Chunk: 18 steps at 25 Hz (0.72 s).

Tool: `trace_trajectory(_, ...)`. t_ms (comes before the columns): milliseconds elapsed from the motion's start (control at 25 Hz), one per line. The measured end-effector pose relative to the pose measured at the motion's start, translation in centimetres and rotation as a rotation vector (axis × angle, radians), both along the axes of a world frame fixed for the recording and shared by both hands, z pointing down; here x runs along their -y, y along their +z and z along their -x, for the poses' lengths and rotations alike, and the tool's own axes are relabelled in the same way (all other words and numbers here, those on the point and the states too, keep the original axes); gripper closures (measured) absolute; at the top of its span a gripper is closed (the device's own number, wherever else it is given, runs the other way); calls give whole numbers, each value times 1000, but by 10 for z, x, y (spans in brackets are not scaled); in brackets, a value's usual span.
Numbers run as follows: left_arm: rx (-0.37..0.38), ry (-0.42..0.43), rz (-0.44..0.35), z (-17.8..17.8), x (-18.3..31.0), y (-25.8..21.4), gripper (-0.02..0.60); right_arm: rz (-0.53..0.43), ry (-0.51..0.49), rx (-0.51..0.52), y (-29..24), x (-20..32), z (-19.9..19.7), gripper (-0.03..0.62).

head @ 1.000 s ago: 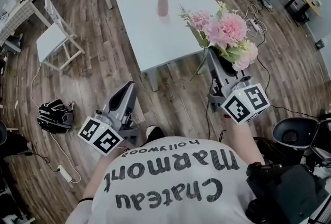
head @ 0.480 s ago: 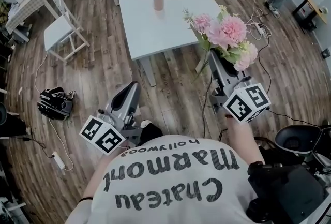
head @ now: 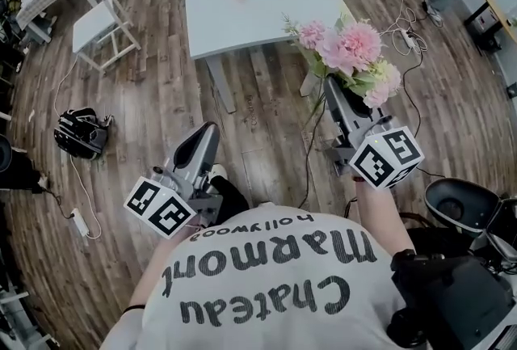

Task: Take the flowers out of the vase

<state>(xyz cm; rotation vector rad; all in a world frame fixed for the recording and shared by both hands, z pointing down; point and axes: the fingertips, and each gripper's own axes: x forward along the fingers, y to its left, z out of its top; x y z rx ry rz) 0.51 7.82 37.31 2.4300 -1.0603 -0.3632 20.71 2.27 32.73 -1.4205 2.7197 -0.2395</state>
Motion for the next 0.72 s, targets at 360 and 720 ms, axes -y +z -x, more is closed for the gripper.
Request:
trace_trajectory(360, 13, 9, 2, -33, -46, 3, 578, -22, -1, 10, 2, -42, -28, 576)
trace_trajectory(720, 18, 24, -3, -52, -65, 3, 578, -31, 4, 14, 2, -63, -44, 576)
